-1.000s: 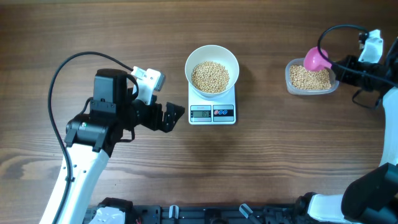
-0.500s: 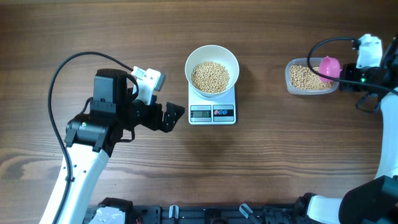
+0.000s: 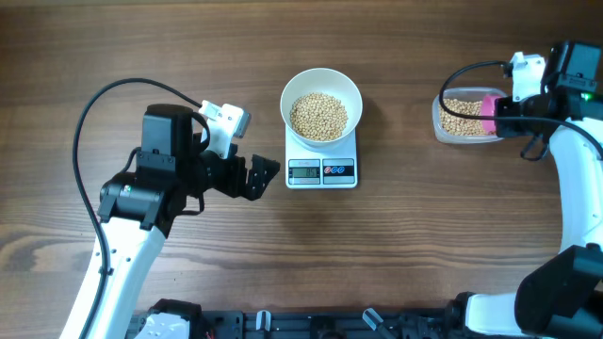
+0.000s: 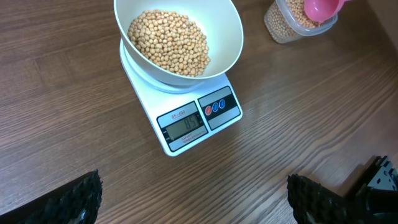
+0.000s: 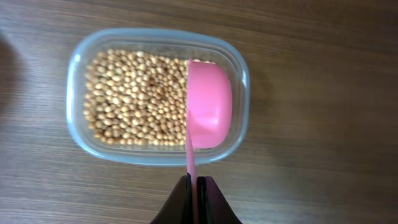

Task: Scoop item into bowl and weigh 150g on scale
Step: 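Lower the pink scoop into the soybeans and drag it through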

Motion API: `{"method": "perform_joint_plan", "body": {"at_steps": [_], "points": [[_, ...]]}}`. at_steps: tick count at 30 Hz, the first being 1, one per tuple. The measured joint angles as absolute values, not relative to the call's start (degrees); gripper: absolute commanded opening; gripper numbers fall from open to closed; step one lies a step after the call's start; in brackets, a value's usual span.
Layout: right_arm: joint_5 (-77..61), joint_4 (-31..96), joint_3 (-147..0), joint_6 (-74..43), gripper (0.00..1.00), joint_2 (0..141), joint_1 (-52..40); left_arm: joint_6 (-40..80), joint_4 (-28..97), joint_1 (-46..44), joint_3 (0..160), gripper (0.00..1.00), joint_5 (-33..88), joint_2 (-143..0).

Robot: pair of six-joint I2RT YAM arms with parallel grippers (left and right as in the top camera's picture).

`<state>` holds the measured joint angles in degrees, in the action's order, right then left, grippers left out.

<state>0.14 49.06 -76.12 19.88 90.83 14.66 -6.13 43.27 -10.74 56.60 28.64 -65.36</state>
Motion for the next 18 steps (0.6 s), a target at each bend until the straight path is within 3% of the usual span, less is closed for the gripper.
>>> {"method": "perform_joint_plan", "body": {"at_steps": [18], "points": [[-5.21, 51.62, -76.12, 19.86, 0.04, 93.12, 13.91, -6.13, 43.27, -10.74, 56.60, 1.00, 28.64, -65.39]]}}
